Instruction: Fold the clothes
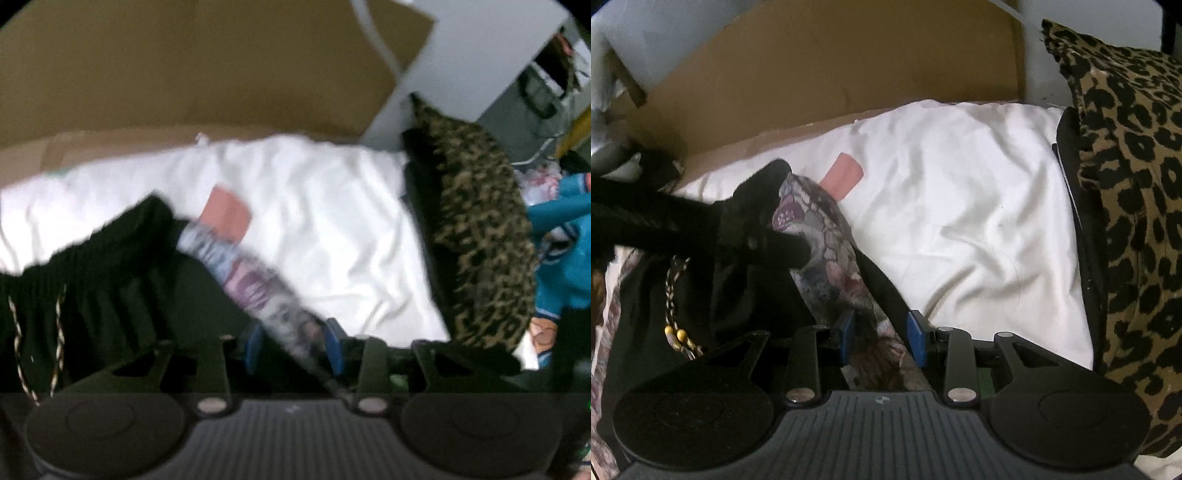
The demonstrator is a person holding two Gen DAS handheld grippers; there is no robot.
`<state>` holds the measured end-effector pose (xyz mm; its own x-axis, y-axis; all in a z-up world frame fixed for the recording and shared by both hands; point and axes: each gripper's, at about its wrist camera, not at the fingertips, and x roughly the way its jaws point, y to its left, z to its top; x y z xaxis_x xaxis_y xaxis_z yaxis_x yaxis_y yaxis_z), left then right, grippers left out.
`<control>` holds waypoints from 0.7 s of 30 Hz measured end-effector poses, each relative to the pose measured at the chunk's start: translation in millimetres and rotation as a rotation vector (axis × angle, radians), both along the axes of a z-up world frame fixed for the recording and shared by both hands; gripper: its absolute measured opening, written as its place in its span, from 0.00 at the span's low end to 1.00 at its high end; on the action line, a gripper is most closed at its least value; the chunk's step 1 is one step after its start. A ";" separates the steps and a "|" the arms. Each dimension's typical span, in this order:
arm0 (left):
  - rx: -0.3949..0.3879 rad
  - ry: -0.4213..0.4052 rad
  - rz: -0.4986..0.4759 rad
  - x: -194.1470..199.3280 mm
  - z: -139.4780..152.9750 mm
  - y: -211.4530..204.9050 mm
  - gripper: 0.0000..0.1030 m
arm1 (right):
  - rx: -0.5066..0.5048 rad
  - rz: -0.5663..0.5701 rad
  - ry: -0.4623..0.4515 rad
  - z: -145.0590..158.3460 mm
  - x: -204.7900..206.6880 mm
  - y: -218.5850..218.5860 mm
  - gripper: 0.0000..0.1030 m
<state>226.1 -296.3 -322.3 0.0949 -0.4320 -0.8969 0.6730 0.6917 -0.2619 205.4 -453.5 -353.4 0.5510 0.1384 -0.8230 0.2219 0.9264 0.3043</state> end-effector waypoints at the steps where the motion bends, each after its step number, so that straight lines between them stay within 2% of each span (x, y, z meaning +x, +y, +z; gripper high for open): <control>1: 0.009 0.003 0.013 2.6 -5.9 3.5 0.38 | -0.004 0.009 0.006 -1.0 -0.2 0.0 0.34; 3: 0.022 0.008 0.047 11.1 -16.3 12.0 0.38 | -0.021 0.036 0.022 -3.5 0.3 0.9 0.32; 5: 0.033 0.060 0.095 21.1 -28.6 18.6 0.38 | -0.049 0.073 0.048 -7.6 2.2 3.3 0.09; 6: 0.037 0.082 0.110 24.4 -33.7 20.1 0.38 | -0.064 0.088 0.065 -9.9 3.5 4.2 0.04; 8: 0.045 0.090 0.118 26.9 -40.1 20.1 0.39 | -0.076 0.094 0.070 -9.8 4.0 4.2 0.00; 16: 0.021 0.051 0.106 26.1 -39.6 15.4 0.39 | -0.103 0.023 0.078 -9.6 -1.3 -14.1 0.00; 18: 0.011 0.057 0.110 29.2 -39.9 15.5 0.39 | -0.049 -0.003 0.071 -9.2 -2.5 -22.1 0.00; 21: 0.017 0.058 0.105 31.5 -41.8 13.9 0.39 | 0.116 -0.018 0.034 -6.5 -4.6 -29.7 0.01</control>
<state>257.6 -282.4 -364.1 0.0866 -0.4069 -0.9094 0.5810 0.7621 -0.2856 200.8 -483.1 -360.0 0.5259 0.2242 -0.8205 0.2504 0.8811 0.4012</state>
